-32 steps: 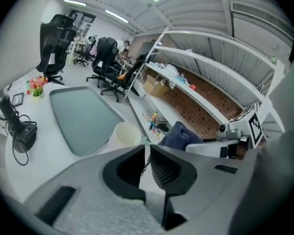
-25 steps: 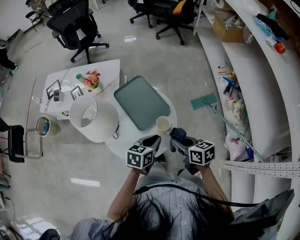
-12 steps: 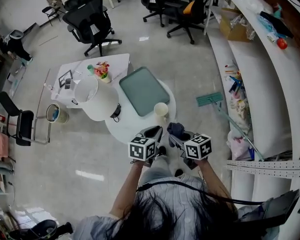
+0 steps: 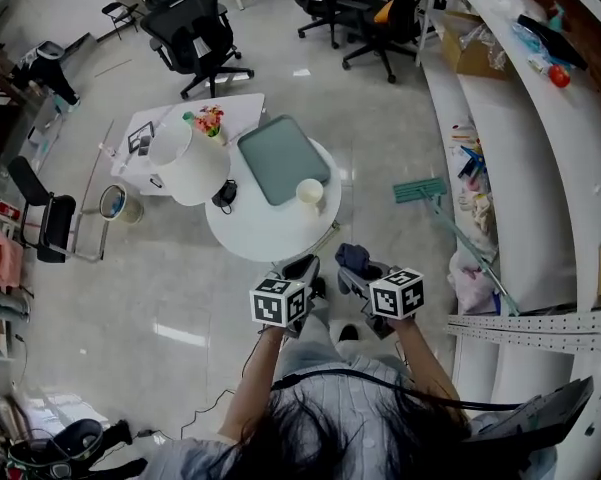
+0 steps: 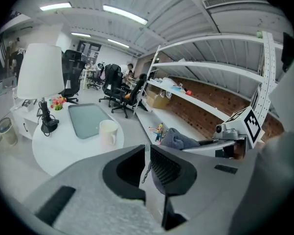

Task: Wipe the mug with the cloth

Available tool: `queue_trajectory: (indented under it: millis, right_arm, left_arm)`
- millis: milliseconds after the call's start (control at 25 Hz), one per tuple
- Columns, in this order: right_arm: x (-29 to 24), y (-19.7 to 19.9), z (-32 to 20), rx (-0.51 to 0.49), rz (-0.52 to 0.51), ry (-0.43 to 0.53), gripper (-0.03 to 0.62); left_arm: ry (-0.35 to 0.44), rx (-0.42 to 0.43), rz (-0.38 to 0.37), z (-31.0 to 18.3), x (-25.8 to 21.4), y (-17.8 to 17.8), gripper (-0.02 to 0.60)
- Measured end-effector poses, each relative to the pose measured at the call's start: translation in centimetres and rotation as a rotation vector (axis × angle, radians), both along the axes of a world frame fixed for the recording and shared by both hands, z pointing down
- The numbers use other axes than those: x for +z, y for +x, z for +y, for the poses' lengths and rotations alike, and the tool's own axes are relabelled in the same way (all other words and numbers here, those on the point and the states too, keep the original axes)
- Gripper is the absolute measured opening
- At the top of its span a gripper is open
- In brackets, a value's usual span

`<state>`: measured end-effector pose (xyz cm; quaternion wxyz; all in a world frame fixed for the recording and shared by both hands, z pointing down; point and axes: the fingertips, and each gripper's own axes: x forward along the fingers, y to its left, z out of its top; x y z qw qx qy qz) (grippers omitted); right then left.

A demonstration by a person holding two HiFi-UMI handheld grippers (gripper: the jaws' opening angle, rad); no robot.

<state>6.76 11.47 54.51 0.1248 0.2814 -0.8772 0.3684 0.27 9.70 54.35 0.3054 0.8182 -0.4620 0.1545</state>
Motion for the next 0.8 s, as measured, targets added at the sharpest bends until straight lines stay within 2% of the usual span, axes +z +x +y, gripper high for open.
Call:
queue_trajectory:
  millis: [360, 520, 800]
  right_arm:
    - [0.0, -0.3, 2.8, -0.025, -0.059, -0.015, 0.08]
    - [-0.7, -1.0, 2.8, -0.036, -0.073, -0.004, 0.08]
    - [-0.5, -1.0, 3.0, -0.037, -0.052, 0.004, 0.08]
  left_arm:
    - [-0.048, -0.041, -0.033, 5.1, 0.5, 0.0, 0.048]
    - [-0.028, -0.04, -0.058, 5.2, 0.0, -0.6, 0.048]
    - [-0.018, -0.041, -0.06, 5.9, -0.2, -1.0, 0.048]
